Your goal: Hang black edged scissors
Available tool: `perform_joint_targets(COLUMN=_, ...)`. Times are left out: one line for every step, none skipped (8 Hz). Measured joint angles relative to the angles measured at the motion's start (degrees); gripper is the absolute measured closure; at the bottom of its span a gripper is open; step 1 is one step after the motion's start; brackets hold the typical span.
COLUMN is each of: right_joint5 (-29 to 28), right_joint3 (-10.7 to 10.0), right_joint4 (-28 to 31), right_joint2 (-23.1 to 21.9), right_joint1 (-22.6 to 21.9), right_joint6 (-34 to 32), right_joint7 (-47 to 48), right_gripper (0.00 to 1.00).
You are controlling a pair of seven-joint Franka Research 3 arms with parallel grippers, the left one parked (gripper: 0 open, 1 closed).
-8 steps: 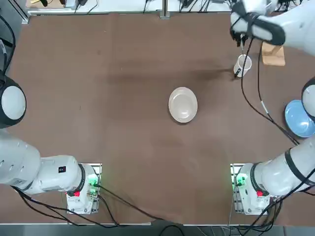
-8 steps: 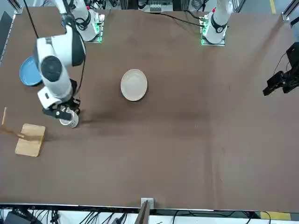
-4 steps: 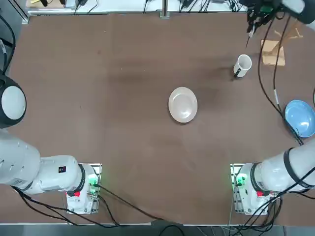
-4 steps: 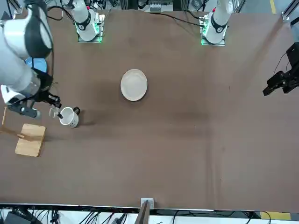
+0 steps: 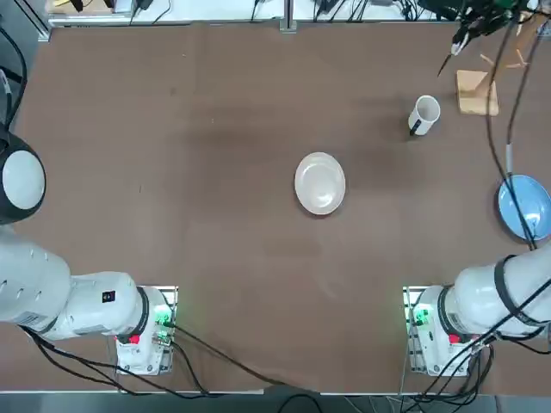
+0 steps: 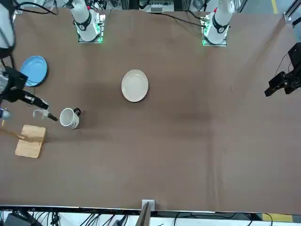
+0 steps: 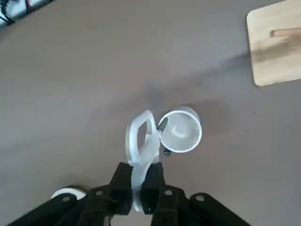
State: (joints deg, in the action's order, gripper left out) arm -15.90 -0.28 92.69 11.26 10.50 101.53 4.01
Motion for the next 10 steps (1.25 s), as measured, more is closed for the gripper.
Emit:
perform_joint_targets(right_joint5=-1.38, right_joint3=-0.01, right_joint4=-3.08, right_joint2=1.97, right_joint1=2.52, right_joint6=-1.98, right_joint7=-2.71, right_gripper=0.88)
perform_joint_targets(right_joint5=-1.92, right_joint3=0.00, right_joint4=-5.93, right_joint2=3.93, right_joint1=4.21, right_joint6=-3.12, right_joint7=-4.28, right_gripper=0.88)
perform_joint_targets(right_joint5=-2.23, right_joint3=0.02, right_joint4=-8.20, right_joint2=5.49, right_joint1=5.14, right_joint6=-3.55, right_joint7=-4.76, right_gripper=0.88)
perform_joint_targets(right_joint5=-2.97, right_joint3=0.03, right_joint4=-9.79, right_joint2=6.49, right_joint1=5.64, right_joint6=-3.71, right_joint7=-4.80, right_gripper=0.88)
perform_joint_targets(right_joint5=-3.77, right_joint3=0.05, right_joint4=-11.18, right_joint2=7.22, right_joint1=6.09, right_joint6=-3.77, right_joint7=-4.80, right_gripper=0.88)
perform_joint_targets(right_joint5=-4.07, right_joint3=0.07, right_joint4=-12.76, right_joint2=8.09, right_joint1=6.74, right_joint6=-3.78, right_joint7=-4.80, right_gripper=0.88)
perform_joint_targets(right_joint5=-4.13, right_joint3=0.07, right_joint4=-14.73, right_joint2=9.24, right_joint1=7.65, right_joint6=-3.83, right_joint7=-4.92, right_gripper=0.88)
perform_joint_targets(right_joint5=-4.17, right_joint3=0.07, right_joint4=-16.79, right_joint2=10.55, right_joint1=8.65, right_joint6=-4.25, right_joint7=-5.55, right_gripper=0.88)
perform_joint_targets(right_joint5=-4.20, right_joint3=0.09, right_joint4=-18.64, right_joint2=11.86, right_joint1=9.55, right_joint6=-4.91, right_joint7=-6.62, right_gripper=0.88)
perform_joint_targets(right_joint5=-4.30, right_joint3=0.15, right_joint4=-20.51, right_joint2=13.24, right_joint1=10.47, right_joint6=-5.62, right_joint7=-7.41, right_gripper=0.88)
